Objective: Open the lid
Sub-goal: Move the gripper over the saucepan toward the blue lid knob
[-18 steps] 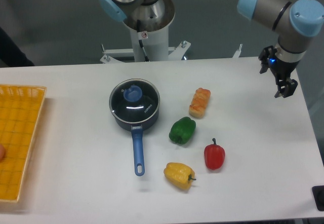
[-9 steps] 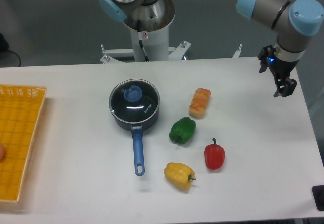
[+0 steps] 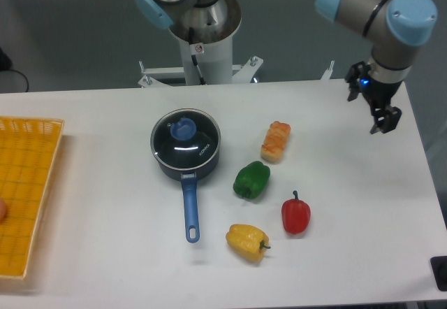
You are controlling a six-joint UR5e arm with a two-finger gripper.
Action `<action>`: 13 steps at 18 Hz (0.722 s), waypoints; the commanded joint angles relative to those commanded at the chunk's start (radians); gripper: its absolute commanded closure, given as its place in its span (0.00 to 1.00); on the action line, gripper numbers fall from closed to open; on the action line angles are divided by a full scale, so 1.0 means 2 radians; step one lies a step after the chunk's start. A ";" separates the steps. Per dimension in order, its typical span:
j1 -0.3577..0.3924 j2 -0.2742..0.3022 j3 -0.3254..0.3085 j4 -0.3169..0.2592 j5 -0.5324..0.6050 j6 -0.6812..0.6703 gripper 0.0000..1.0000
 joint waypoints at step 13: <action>-0.158 0.028 -0.015 -0.025 -0.016 -0.162 0.00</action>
